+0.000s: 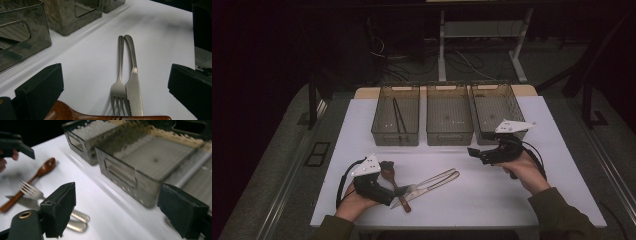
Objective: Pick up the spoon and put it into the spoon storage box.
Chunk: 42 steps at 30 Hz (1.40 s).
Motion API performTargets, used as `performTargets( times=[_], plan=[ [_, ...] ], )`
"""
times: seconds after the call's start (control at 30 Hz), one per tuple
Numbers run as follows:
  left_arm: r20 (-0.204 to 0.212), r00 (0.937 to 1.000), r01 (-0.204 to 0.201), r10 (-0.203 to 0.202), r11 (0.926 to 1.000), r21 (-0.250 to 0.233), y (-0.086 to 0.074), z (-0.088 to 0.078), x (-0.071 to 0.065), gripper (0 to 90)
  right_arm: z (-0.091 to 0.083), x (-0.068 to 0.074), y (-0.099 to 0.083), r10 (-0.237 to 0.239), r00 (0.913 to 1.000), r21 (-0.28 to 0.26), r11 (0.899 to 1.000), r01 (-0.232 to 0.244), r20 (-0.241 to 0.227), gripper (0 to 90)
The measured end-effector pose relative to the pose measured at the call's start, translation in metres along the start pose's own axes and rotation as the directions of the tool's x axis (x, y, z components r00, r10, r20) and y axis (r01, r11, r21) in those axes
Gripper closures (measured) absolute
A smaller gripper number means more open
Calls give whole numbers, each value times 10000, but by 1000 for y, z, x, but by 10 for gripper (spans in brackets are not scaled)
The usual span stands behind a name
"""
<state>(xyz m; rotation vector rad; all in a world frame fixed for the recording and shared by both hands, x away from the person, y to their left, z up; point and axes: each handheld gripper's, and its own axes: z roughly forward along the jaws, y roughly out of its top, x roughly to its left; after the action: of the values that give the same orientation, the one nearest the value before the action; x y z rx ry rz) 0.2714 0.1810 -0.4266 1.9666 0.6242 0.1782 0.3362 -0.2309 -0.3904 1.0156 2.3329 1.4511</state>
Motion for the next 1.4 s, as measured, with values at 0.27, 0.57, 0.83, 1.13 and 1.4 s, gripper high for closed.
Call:
performTargets(
  times=[0.27,0.57,0.83,1.13,1.4],
  plan=[
    [-211,9998,9,-9,10000,3,0,-4,-1,0,-22,-1,-34,135,9990,195,9997,-144,427,131],
    [-607,9981,111,-104,9999,121,0,-5,-1,34,-42,-2,-64,368,9968,258,9989,-387,716,132],
    [-675,9973,295,-277,9992,259,1,-10,2,323,-54,3,-82,314,9956,598,9975,-368,887,132],
    [191,9997,113,-128,9972,745,1,-6,-12,784,-55,3,-86,278,9955,759,9965,-347,910,132],
    [946,9955,-241,75,9842,1756,-5,11,-25,888,-53,4,-86,157,9960,849,9961,-232,881,132]
  ],
)
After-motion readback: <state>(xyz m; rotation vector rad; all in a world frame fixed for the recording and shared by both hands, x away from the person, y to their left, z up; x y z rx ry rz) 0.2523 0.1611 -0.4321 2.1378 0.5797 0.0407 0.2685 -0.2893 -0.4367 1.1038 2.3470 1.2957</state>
